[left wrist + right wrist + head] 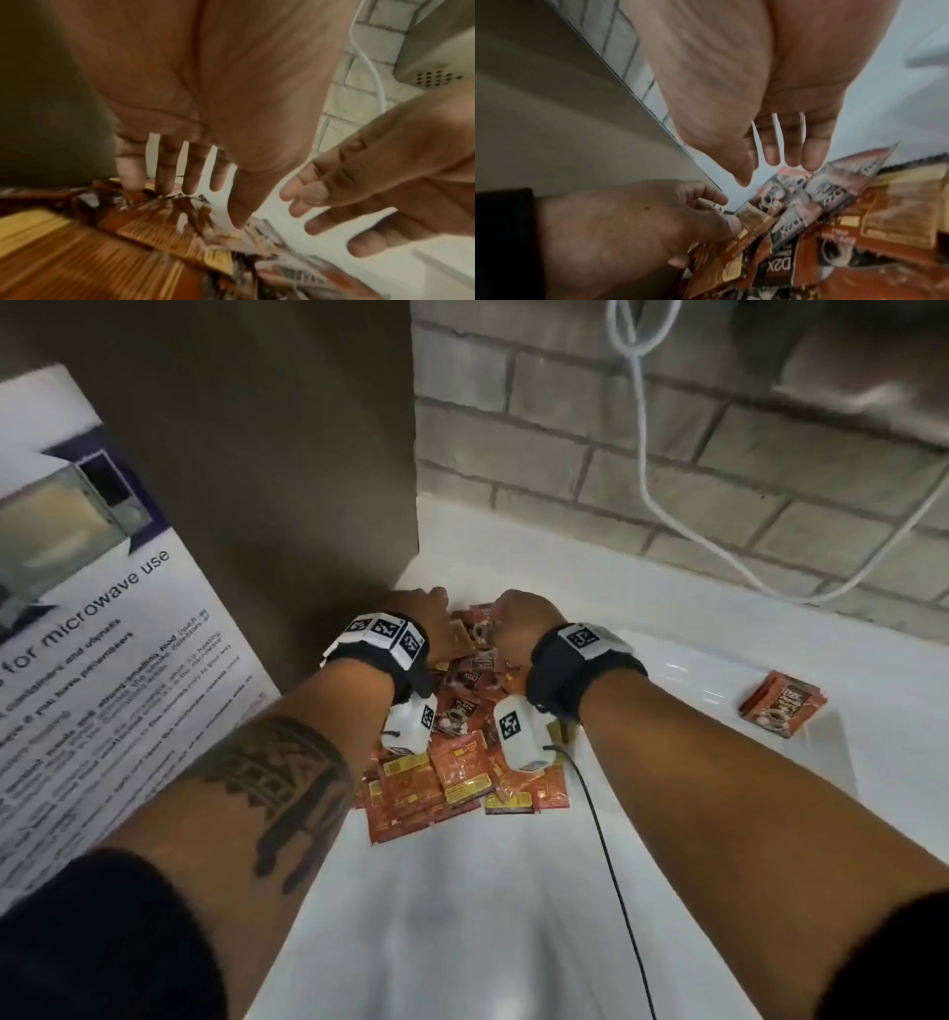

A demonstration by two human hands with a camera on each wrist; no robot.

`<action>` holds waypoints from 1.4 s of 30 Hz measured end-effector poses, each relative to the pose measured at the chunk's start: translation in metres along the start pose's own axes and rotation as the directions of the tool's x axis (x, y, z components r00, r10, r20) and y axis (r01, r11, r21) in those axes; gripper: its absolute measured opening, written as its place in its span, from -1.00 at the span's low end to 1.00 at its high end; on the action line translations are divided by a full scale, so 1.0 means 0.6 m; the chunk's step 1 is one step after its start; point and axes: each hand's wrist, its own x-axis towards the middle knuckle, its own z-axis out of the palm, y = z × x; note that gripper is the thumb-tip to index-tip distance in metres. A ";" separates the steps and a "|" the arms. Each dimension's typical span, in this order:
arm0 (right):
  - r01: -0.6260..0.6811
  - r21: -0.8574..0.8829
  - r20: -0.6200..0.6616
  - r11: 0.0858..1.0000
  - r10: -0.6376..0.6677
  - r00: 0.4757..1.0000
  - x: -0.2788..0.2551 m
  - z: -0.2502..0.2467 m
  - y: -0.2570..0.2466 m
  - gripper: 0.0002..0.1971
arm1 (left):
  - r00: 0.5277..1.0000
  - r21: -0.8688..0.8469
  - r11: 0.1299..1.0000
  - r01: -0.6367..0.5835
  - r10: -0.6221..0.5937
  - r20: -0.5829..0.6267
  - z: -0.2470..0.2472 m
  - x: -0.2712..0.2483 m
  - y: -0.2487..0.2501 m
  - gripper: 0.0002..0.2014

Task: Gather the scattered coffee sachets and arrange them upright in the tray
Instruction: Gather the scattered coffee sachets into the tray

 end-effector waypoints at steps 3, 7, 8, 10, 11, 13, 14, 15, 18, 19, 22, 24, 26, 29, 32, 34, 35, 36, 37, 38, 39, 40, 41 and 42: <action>-0.017 0.009 0.058 1.000 0.016 0.998 0.016 0.015 -0.017 -0.49 | 0.999 -0.011 1.000 -0.014 0.013 -0.049 0.006 0.006 -0.011 -0.40; -0.028 -0.099 0.061 0.995 0.034 0.998 0.039 0.044 -0.029 -0.48 | 0.999 -0.105 0.994 -0.023 0.017 -0.051 0.013 0.010 -0.022 -0.30; -0.032 -0.135 0.053 0.990 0.040 0.998 0.045 0.051 -0.029 -0.48 | 0.999 -0.122 0.992 -0.028 0.023 -0.046 0.005 0.002 -0.021 -0.36; -0.051 -0.126 0.021 0.991 0.055 0.998 0.050 0.056 -0.028 -0.52 | 0.998 -0.146 0.988 -0.054 0.048 -0.050 -0.007 -0.011 -0.021 -0.63; -0.052 -0.089 0.013 0.995 0.054 0.998 0.049 0.052 -0.026 -0.59 | 0.996 -0.157 0.985 -0.072 0.061 -0.070 -0.008 -0.012 -0.024 -0.72; -0.039 -0.042 -0.002 0.998 0.039 0.999 0.049 0.045 -0.017 -0.73 | 0.992 -0.235 0.969 -0.073 0.046 -0.118 -0.012 -0.013 -0.033 -0.76; -0.024 -0.030 -0.018 0.999 0.023 1.000 0.047 0.039 -0.013 -0.75 | 0.991 -0.262 0.962 -0.071 0.038 -0.131 -0.016 -0.015 -0.037 -0.74; -0.015 -0.021 -0.034 1.000 0.014 0.999 0.046 0.032 -0.007 -0.75 | 0.991 -0.275 0.959 -0.072 0.037 -0.131 -0.023 -0.016 -0.040 -0.72; -0.017 0.047 -0.072 0.999 0.020 0.997 0.039 0.005 0.006 -0.74 | 0.993 -0.293 0.954 -0.066 0.036 -0.108 -0.047 -0.023 -0.042 -0.72; -0.020 0.083 -0.087 0.996 0.027 0.996 0.034 -0.007 0.009 -0.78 | 0.992 -0.300 0.951 -0.074 0.040 -0.117 -0.054 -0.026 -0.042 -0.70; -0.026 0.070 0.014 0.997 0.025 1.000 0.021 -0.030 0.020 -0.77 | 0.988 -0.348 0.935 -0.070 0.017 -0.152 -0.074 -0.032 -0.045 -0.75; -0.061 0.057 0.160 0.996 0.052 0.986 0.013 -0.029 0.025 -0.78 | 0.985 -0.378 0.924 -0.065 -0.002 -0.175 -0.084 -0.040 -0.045 -0.79; -0.103 0.017 0.241 0.995 0.096 0.966 0.015 -0.013 0.027 -0.76 | 0.983 -0.436 0.898 -0.066 -0.017 -0.184 -0.089 -0.048 -0.045 -0.79; -0.134 -0.044 0.217 0.990 0.141 0.966 0.026 0.021 0.020 -0.67 | 0.983 -0.488 0.870 -0.068 -0.024 -0.181 -0.086 -0.059 -0.045 -0.80; -0.118 -0.140 0.157 0.983 0.140 0.978 0.030 0.044 0.009 -0.57 | 0.989 -0.452 0.892 -0.032 -0.036 -0.143 -0.076 -0.066 -0.048 -0.83; -0.113 -0.177 0.155 0.978 0.141 0.978 0.036 0.053 -0.001 -0.58 | 0.995 -0.437 0.899 0.010 -0.054 -0.088 -0.063 -0.068 -0.051 -0.82; -0.119 -0.191 0.157 0.974 0.150 0.976 0.039 0.055 -0.003 -0.52 | 0.997 -0.447 0.894 0.026 -0.058 -0.057 -0.055 -0.070 -0.052 -0.79; -0.150 -0.213 0.149 0.965 0.184 0.972 0.042 0.054 -0.003 -0.41 | 0.998 -0.460 0.887 0.034 -0.056 -0.034 -0.046 -0.071 -0.052 -0.78; -0.193 -0.225 0.122 0.955 0.224 0.967 0.046 0.054 0.000 -0.30 | 0.998 -0.471 0.881 0.038 -0.054 -0.021 -0.039 -0.072 -0.051 -0.78; -0.228 -0.217 0.085 0.949 0.251 0.964 0.047 0.050 0.002 -0.23 | 0.999 -0.483 0.875 0.039 -0.052 -0.013 -0.032 -0.073 -0.050 -0.80; -0.264 -0.204 0.067 0.943 0.283 0.957 0.050 0.050 0.006 -0.17 | 0.999 -0.494 0.869 0.041 -0.050 -0.005 -0.027 -0.072 -0.049 -0.82; -0.283 -0.169 0.064 0.944 0.297 0.953 0.049 0.048 0.010 -0.11 | 0.999 -0.503 0.863 0.043 -0.047 0.004 -0.022 -0.071 -0.047 -0.82; -0.301 -0.130 0.078 0.945 0.313 0.947 0.049 0.047 0.012 -0.05 | 0.999 -0.513 0.857 0.050 -0.049 0.016 -0.017 -0.069 -0.046 -0.83; -0.303 -0.100 0.100 0.948 0.313 0.945 0.048 0.047 0.013 0.01 | 0.998 -0.525 0.849 0.060 -0.053 0.028 -0.012 -0.066 -0.044 -0.83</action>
